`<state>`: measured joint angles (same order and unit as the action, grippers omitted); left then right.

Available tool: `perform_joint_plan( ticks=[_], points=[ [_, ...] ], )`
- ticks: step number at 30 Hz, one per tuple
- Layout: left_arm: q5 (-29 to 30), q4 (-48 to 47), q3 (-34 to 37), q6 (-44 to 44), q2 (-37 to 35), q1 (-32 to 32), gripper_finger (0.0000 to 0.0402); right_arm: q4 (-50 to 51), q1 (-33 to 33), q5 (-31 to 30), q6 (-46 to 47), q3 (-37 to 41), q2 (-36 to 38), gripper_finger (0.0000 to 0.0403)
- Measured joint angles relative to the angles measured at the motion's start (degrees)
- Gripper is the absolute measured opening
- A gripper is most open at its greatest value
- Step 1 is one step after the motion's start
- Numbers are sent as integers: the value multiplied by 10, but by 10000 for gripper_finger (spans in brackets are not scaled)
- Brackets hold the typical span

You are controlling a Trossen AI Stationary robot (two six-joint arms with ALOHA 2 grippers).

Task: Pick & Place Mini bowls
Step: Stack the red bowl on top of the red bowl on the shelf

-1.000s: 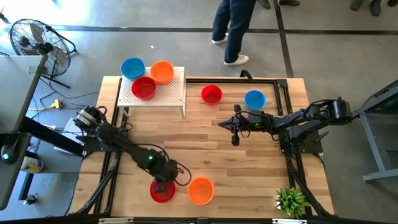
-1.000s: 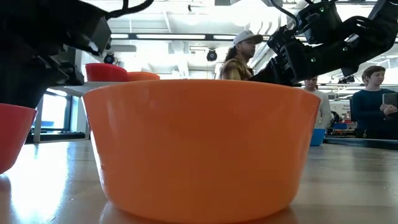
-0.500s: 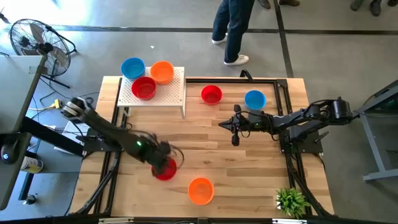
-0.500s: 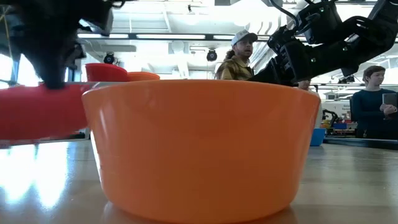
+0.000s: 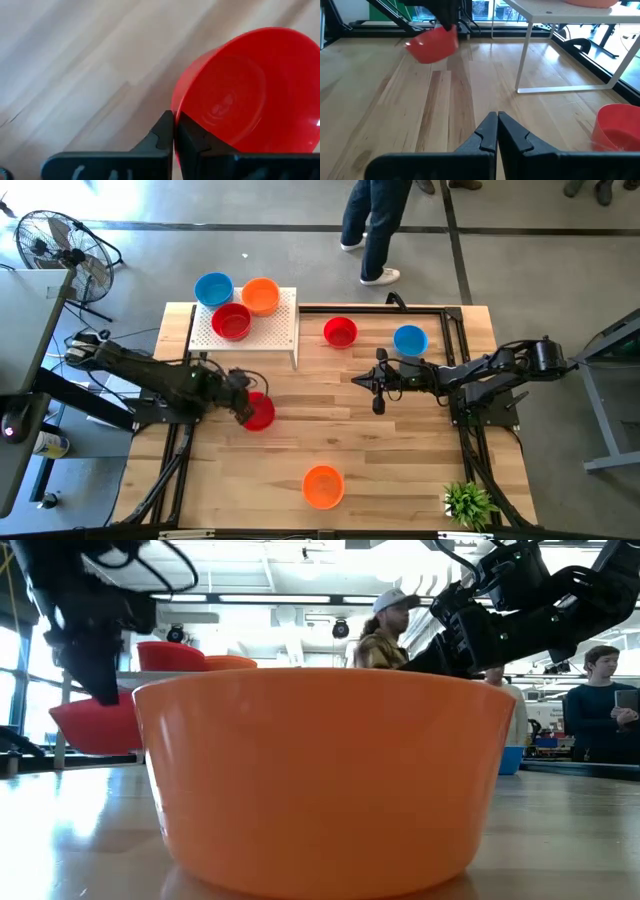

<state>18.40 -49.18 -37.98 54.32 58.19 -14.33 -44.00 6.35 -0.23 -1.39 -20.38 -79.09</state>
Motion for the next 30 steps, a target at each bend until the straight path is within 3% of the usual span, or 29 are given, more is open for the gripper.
perform_joint_plan(
  ticks=[8, 20, 30],
  points=[
    [-41, -4, 41, 31, -8, 88, 1, -3, 0, 0, 0, 0, 0, 0],
    [-46, -13, 69, 64, -8, 170, 5, 0, 0, 0, -1, 0, 0, 0],
    [-54, -70, 31, 21, -8, 177, 97, 0, 0, -3, -1, 0, 0, 0]
  ],
)
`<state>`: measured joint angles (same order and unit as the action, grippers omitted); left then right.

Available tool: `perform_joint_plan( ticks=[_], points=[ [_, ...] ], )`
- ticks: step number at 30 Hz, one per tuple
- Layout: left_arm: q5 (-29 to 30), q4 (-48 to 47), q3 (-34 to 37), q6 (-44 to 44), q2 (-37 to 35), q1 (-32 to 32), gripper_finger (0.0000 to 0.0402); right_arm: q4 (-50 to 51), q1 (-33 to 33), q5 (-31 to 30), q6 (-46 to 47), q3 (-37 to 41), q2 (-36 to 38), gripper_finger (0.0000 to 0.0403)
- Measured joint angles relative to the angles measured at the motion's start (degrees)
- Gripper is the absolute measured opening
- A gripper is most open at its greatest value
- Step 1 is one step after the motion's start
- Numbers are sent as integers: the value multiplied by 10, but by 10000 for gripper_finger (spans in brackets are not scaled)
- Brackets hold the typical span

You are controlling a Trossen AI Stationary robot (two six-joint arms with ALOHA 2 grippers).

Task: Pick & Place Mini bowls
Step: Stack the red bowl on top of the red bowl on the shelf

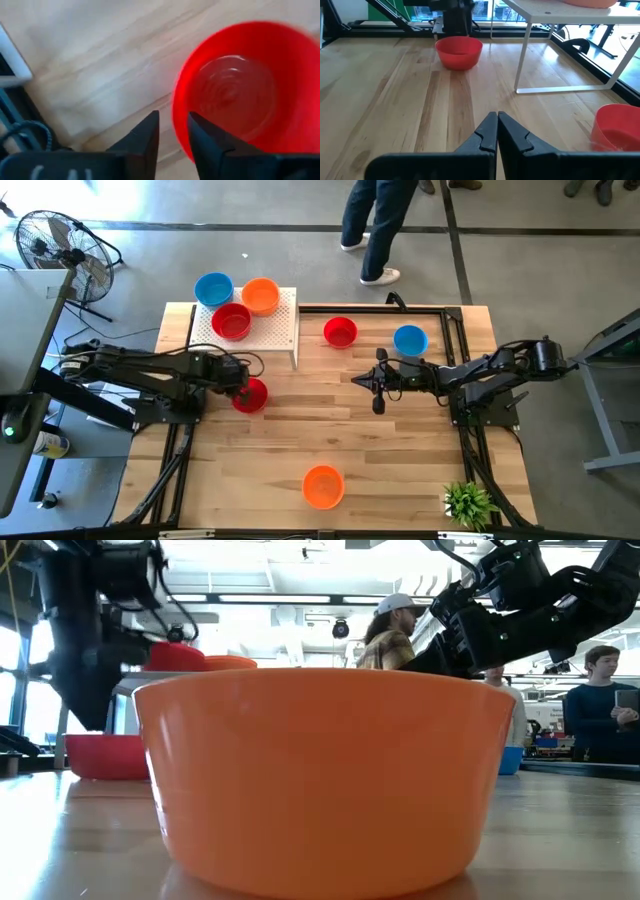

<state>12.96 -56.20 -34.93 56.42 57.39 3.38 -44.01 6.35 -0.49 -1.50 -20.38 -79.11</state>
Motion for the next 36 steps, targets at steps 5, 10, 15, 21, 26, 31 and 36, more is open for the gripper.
perform_joint_plan(
  ticks=[5, 10, 15, 21, 26, 31, 36],
  points=[
    [-5, -20, -65, -91, 0, 0, 113, 0, 0, 0, 0, 0, 0, 0],
    [-68, 30, -97, -223, 0, -46, 94, 0, 0, 0, 0, 0, 0, 0],
    [-91, 53, -93, -288, 15, -118, 62, 0, 0, 0, 0, 0, 0, 0],
    [-45, 51, -93, -264, 67, -177, 77, 0, 0, 0, 0, 0, 0, 0],
    [-16, 59, -93, -250, 130, -206, 150, 0, 0, 0, 0, 0, 0, 0],
    [-1, 66, -93, -231, 182, -211, 221, 0, 0, 0, 0, 0, 0, 0],
    [16, 65, -93, -210, 222, -210, 216, 0, 0, 0, 0, 0, 0, 0]
  ],
)
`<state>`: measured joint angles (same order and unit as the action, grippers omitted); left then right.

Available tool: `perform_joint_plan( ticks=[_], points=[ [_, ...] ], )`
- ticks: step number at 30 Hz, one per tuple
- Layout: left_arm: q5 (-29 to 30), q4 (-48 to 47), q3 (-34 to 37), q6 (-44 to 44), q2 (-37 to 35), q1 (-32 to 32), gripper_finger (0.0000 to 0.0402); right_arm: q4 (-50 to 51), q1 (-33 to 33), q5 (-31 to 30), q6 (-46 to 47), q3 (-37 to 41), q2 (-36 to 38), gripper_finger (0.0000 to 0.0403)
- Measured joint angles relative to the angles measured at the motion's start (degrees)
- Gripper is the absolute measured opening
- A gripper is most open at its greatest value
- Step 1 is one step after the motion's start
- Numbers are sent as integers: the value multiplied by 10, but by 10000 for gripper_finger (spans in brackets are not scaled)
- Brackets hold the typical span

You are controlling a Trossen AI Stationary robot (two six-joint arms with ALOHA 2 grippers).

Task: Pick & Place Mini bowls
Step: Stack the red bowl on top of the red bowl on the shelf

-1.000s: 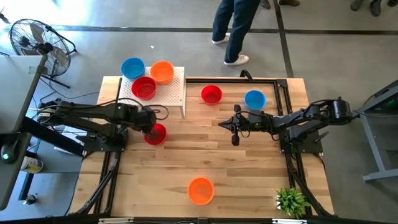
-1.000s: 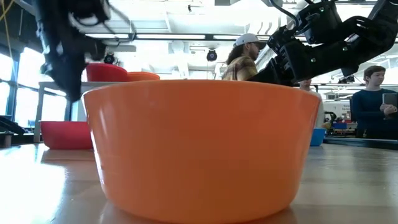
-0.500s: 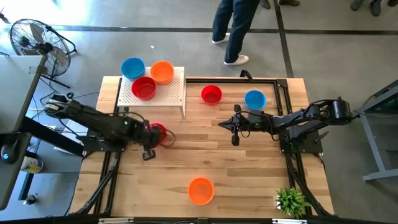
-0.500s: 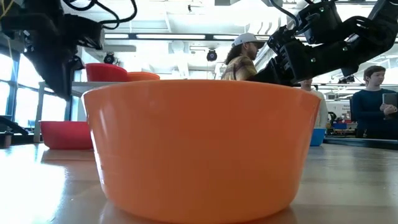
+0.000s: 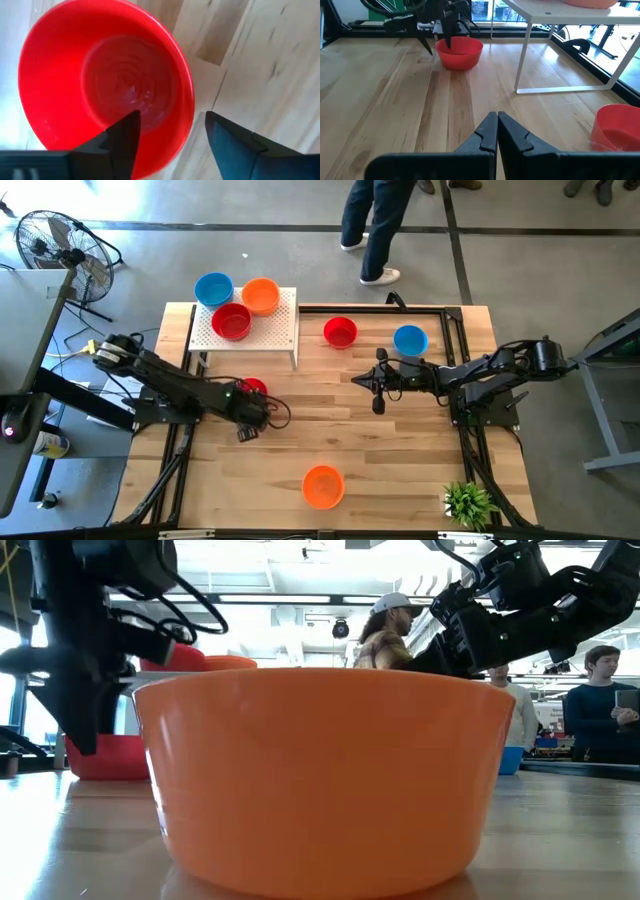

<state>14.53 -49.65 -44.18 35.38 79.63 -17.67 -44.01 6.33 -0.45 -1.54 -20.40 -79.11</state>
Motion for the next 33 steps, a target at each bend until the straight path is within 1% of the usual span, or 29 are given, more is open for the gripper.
perform_joint_plan(
  ticks=[2, 4, 7, 9, 10, 11, 14, 17, 21, 23, 25, 28, 33],
  points=[
    [2, 9, 0, -3, 16, 0, 190, 0, 0, 0, 0, 0, 0, 0],
    [2, 6, 0, -6, 27, 0, 154, 0, 0, 0, 0, 0, 0, 0],
    [1, 8, 0, -16, 36, 0, 86, 0, 0, 0, 0, 0, 0, 0],
    [-10, 13, 0, -28, 35, 0, 34, 0, 0, 0, 0, 0, 0, 0],
    [-20, 23, 0, -37, 35, 0, 18, 0, 0, 0, 0, 0, 0, 0],
    [-26, 26, -2, -39, 33, 0, 11, 0, 0, 0, 0, 0, 0, 0],
    [-38, 16, -21, -42, 22, -1, 14, 0, 0, 0, 0, 0, 0, 0],
    [-55, 14, -60, -64, 8, -1, 5, 0, 0, 0, 0, 0, 0, 0],
    [-60, 12, -140, -93, -13, 0, 4, 0, 0, 0, 0, 0, 0, 0],
    [-50, -3, -188, -107, -20, 0, 3, 0, 0, 0, 0, 0, 0, 0],
    [-26, -41, -245, -115, -23, 0, 3, 0, 0, 0, 0, 0, 0, 0],
    [21, -136, -330, -110, -22, 6, 2, 0, 0, 0, 0, 0, 0, 0],
    [54, -250, -451, -72, -18, 56, 2, 0, 0, 0, 0, 0, 0, 0]
  ],
)
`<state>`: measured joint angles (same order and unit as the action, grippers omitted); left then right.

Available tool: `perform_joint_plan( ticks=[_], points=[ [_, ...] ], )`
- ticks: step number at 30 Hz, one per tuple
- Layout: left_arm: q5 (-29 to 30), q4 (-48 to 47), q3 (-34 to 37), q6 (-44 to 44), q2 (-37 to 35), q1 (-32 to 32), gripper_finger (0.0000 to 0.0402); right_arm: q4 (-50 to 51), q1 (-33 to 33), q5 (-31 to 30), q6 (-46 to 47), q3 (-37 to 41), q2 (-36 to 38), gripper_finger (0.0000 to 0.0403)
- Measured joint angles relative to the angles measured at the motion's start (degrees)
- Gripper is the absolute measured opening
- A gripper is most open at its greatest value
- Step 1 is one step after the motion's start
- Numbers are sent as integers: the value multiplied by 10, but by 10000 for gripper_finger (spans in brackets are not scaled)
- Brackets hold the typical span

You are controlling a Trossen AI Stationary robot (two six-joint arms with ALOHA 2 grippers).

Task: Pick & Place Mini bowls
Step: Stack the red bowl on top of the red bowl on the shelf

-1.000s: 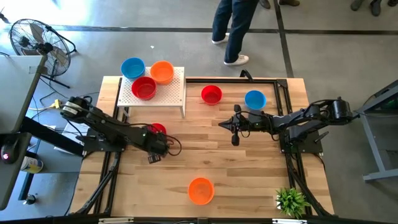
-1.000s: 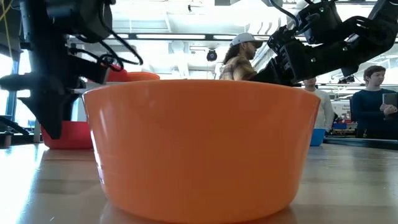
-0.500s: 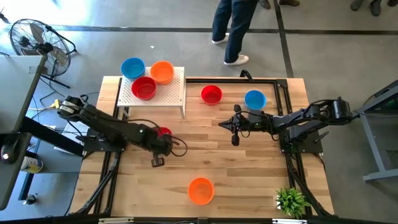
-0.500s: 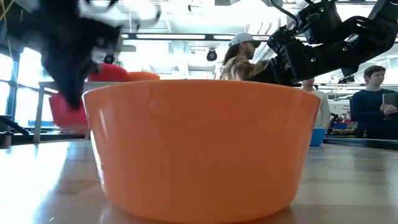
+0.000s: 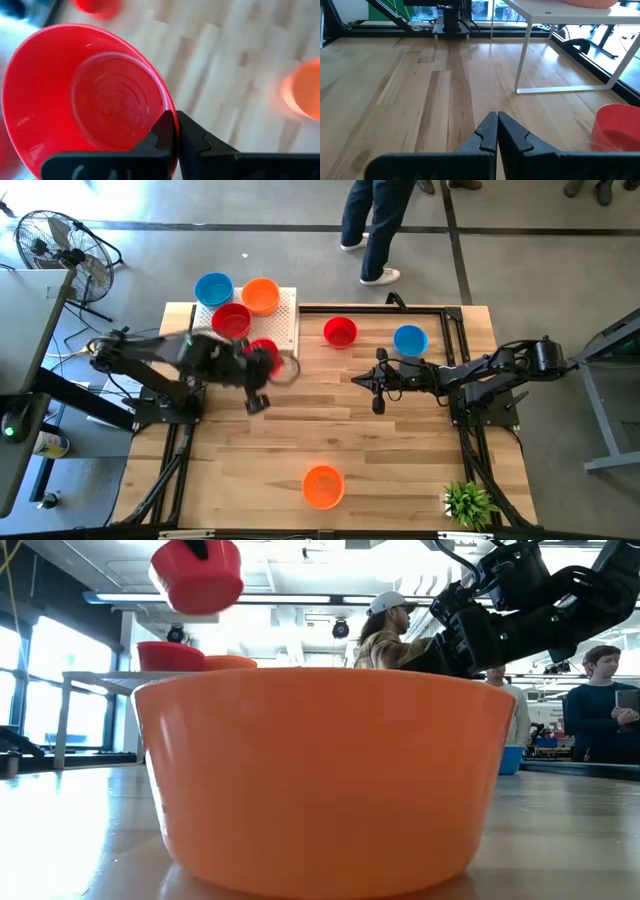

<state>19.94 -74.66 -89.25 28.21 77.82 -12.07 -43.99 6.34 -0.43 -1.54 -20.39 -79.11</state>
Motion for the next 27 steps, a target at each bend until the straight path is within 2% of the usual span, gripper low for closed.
perform_joint_plan(
  ticks=[8, 18, 22, 27],
  points=[
    [32, -139, -109, -19, 0, 141, 1, 0, 0, 0, 1, 0, 0, 0],
    [-31, -155, -120, -161, 8, 391, 0, 0, 0, 1, 2, 0, 0, 0],
    [-46, -145, -102, -177, 18, 433, 0, 0, 0, 1, 1, 0, 0, 0],
    [-47, -116, -37, -175, 15, 440, 0, 0, 0, 1, 1, 0, 0, 0]
  ],
)
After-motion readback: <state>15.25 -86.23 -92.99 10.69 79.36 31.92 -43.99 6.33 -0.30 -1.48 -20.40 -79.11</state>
